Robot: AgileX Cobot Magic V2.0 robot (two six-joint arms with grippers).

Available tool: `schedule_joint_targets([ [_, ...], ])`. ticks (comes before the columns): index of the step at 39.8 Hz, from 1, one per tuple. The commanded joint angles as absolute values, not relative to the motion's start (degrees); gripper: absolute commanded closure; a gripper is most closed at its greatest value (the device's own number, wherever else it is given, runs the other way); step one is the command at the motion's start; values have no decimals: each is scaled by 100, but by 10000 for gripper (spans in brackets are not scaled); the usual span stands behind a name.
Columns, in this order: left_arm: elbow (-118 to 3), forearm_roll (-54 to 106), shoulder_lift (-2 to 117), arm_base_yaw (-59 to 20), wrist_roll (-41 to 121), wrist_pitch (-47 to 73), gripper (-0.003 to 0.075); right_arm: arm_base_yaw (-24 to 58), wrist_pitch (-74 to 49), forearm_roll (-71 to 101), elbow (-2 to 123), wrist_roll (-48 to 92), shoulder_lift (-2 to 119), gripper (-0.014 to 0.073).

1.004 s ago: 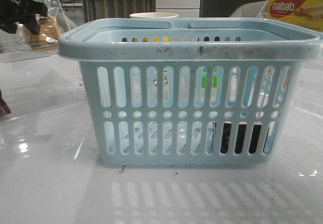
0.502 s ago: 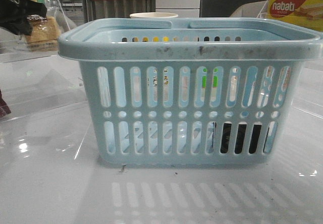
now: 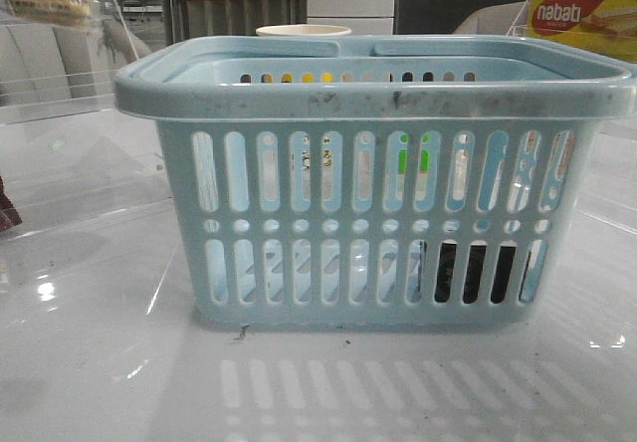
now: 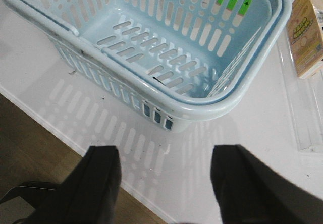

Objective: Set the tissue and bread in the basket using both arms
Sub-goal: 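Grasp the wrapped bread on the shelf with the left gripper, then carry the bread over the basket and release it inside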

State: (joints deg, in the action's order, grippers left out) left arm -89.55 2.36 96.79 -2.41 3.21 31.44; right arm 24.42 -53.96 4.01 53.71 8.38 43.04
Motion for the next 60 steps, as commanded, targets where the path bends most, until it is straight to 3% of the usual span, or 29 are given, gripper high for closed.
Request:
schedule_joint_targets([
  [1,-9166,254,9034,-385,335,3051,629,2433,-5041,391,5513,899,4273,96],
  [12,-9166,254,8411,-1480,664,3789,629,2433,-5041,391,5513,899,4273,96],
  [24,-9156,254,8661,-2941,785,3953,629,2433,-5041,391,5513,899,4273,96],
  [36,-9156,254,9400,-3623,785,3953,629,2433,-5041,391,5513,899,4273,96],
  [48,-9156,280,10034,-3798,785,3886,627,2433,-5041,391,5513,899,4273,96],
  [54,-9156,292,10144,-3798,785,3833,547,2433,-5041,391,5513,899,4273,96],
  [60,-9156,294,10144,-3798,785,3833,366,2433,-5041,391,5513,899,4273,96],
])
